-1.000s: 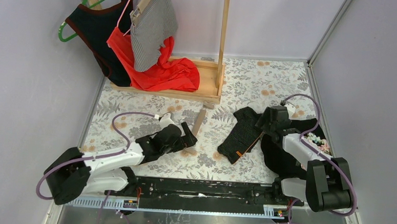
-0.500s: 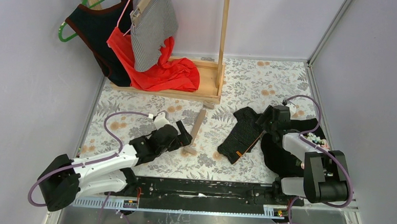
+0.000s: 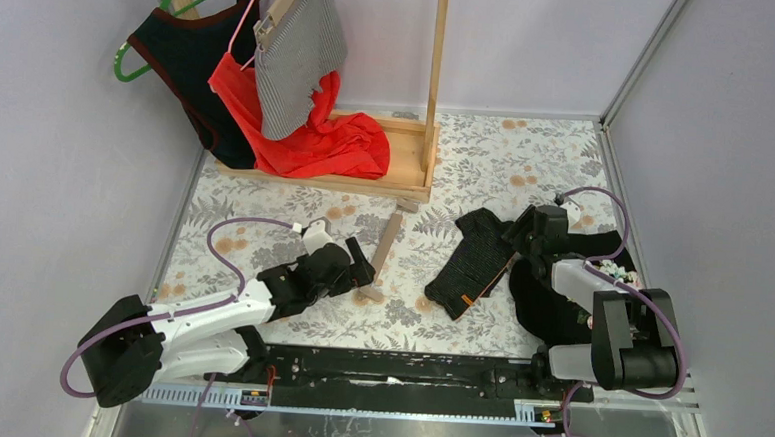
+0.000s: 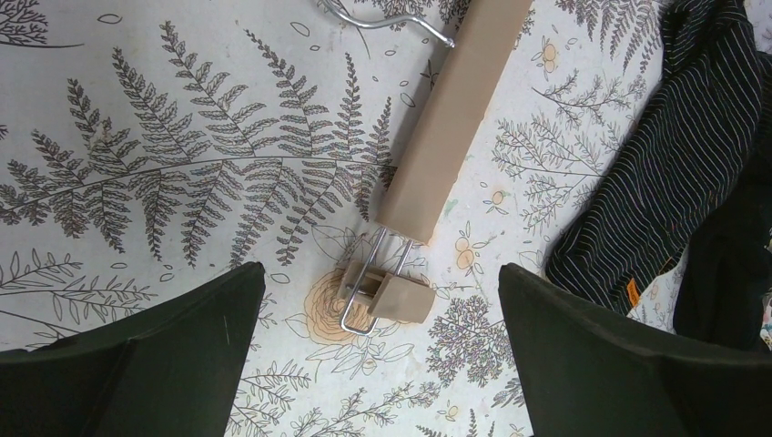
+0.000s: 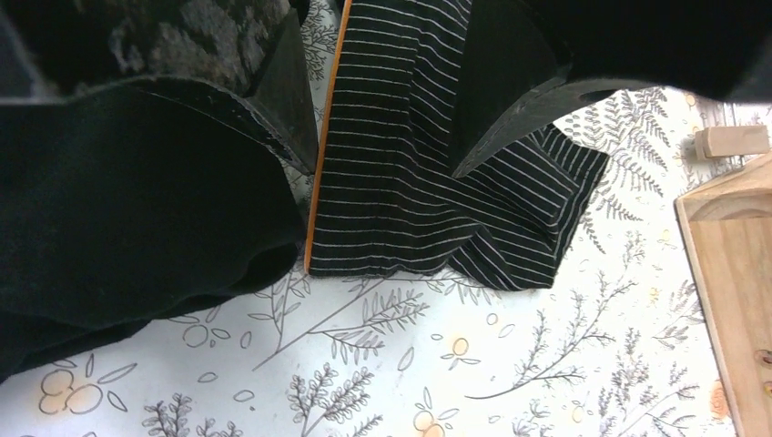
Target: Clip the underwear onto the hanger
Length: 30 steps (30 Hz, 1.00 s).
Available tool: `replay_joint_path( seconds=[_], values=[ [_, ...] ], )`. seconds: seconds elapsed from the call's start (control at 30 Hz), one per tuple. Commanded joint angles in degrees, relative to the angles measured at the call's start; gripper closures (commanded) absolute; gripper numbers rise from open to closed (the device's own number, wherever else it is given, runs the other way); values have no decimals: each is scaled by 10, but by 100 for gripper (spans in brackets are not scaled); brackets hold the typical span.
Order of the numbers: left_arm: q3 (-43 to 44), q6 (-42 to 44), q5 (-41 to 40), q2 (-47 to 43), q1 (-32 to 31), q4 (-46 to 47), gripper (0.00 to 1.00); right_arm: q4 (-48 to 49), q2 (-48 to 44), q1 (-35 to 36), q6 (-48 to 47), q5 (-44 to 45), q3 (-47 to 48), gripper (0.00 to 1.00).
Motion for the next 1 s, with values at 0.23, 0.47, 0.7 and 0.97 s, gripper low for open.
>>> replay_joint_path(
  seconds=[0.23,0.47,0.7,0.97],
  values=[
    [8,2,-12,2,-2,19,0,73,21,-14,25,-15,-29,63],
    [7,3,-4,17,-2,35,0,53,-30,-14,12,-14,-33,76],
    [11,14,-9,11,-2,39,0,-48,-127,-10,-10,-21,15,100],
    [63,60,-27,-8,6,4,0,-180,-113,91,-63,76,119,100]
  ],
)
